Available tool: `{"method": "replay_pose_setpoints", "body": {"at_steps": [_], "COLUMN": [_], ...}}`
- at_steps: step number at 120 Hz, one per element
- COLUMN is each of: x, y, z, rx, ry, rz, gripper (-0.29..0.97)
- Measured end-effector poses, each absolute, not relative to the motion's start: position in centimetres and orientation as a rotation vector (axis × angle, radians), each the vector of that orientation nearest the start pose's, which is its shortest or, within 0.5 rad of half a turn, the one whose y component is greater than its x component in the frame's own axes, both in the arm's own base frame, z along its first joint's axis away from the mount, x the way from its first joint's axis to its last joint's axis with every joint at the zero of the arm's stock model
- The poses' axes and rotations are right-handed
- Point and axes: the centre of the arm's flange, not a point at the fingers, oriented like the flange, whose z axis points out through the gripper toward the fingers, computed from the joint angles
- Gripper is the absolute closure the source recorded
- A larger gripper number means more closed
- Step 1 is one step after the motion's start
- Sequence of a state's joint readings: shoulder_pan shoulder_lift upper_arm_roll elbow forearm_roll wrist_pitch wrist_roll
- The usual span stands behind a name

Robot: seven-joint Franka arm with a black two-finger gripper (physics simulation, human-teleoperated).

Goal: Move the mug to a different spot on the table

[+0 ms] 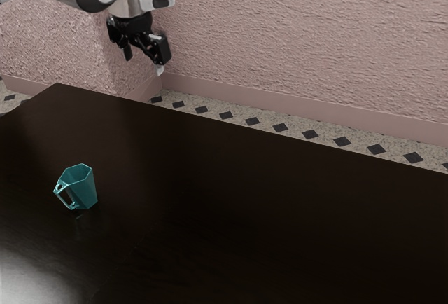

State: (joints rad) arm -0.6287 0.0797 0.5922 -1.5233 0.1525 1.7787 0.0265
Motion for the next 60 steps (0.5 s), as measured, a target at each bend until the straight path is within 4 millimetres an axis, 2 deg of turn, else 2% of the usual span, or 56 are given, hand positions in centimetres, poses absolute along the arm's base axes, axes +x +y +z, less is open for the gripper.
{"method": "replay_pose_setpoints", "body": {"at_steps": [8,18,31,48,60], "x": [59.6,57.9,56.8,55.5,53.6], "y": [-1.4,0.8,4.9,10.7,14.1], "z": [61.7,59.9,58.2,57.8,56.3], "rx": [-2.930,-2.966,-2.977,-2.934,-2.952], "ry": [0.113,0.089,0.005,-0.137,-0.237], "rz": [-0.245,-0.186,-0.115,0.003,0.130], "gripper": [0.00,0.00,0.00,0.00,0.00]}}
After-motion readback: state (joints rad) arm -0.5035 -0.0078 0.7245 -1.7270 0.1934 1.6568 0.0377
